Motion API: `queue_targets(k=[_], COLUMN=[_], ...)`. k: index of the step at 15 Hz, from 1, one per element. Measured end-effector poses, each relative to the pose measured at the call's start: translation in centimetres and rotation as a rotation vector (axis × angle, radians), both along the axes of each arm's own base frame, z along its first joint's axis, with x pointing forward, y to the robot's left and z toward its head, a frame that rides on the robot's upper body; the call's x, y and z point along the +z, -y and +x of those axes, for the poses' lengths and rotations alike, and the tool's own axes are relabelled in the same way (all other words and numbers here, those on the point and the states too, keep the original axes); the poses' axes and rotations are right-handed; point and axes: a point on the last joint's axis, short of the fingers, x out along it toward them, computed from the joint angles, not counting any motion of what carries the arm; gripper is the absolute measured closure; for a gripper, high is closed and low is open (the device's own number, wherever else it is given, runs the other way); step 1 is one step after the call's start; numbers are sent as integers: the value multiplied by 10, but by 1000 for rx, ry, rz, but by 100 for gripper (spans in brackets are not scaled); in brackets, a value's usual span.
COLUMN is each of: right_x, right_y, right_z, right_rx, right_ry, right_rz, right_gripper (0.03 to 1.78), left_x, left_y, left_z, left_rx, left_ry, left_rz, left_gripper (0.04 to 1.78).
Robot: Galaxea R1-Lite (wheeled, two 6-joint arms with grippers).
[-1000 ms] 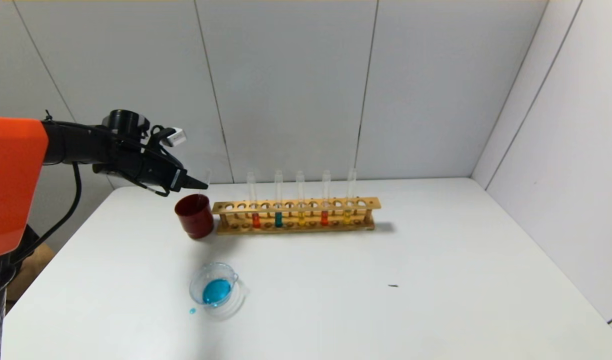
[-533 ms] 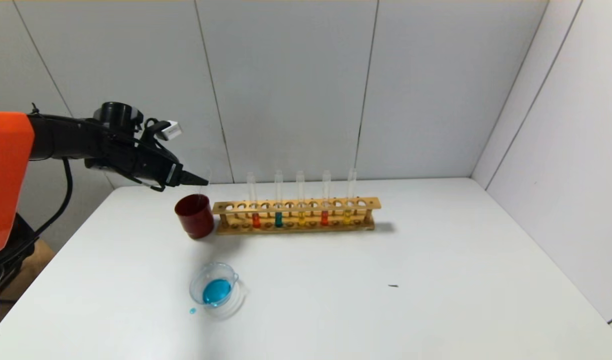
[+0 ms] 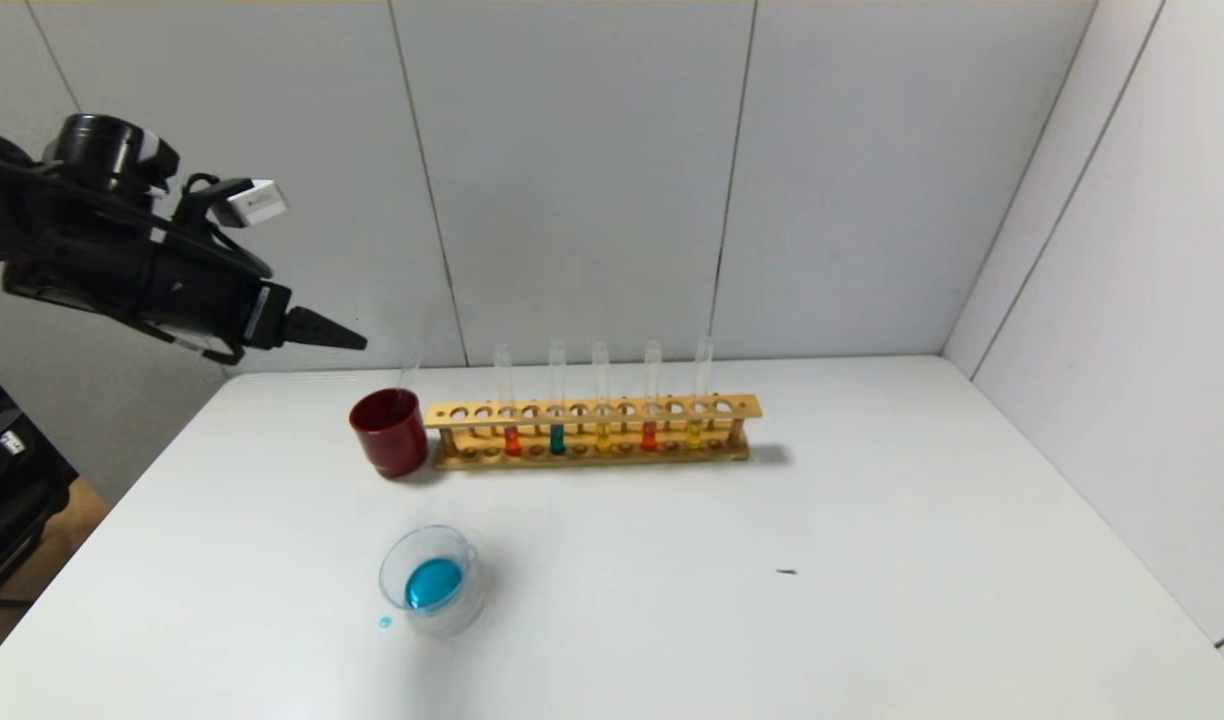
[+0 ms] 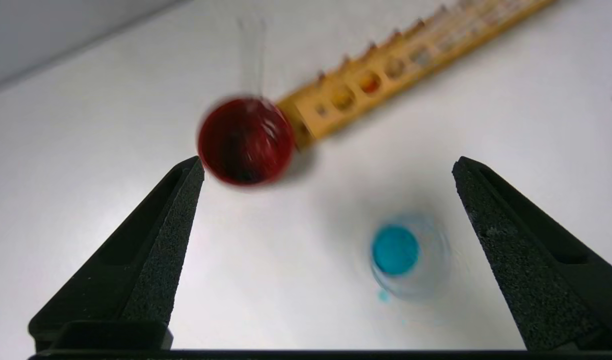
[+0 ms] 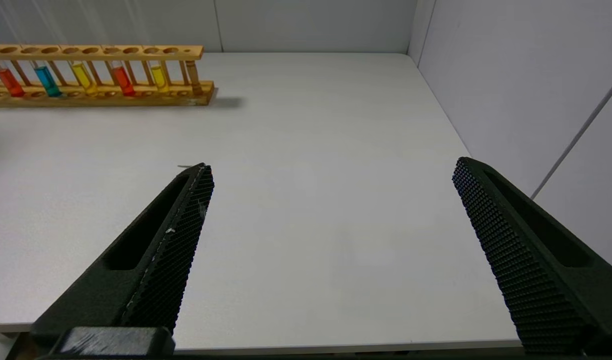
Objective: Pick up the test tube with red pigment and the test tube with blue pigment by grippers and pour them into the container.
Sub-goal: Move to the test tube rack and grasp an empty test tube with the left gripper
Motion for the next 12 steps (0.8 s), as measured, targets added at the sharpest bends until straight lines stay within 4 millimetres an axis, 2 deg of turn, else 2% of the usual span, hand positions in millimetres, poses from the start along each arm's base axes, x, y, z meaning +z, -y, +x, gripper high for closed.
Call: queue_targets(k=[5, 8, 12], right_x=[0, 0, 0], right_y=[0, 0, 0], right_z=[0, 0, 0], right_rx=[0, 1, 1], right_ry=[0, 0, 0], right_rz=[0, 0, 0], right_gripper=[6, 6, 6], left_x=[0, -11, -8], left_y=[12, 16, 19], left_z=[-104, -136, -160], left_rx=[129, 163, 160], left_ry=[-85, -2, 168], left_rz=[33, 12, 7], left_gripper=[7, 7, 7])
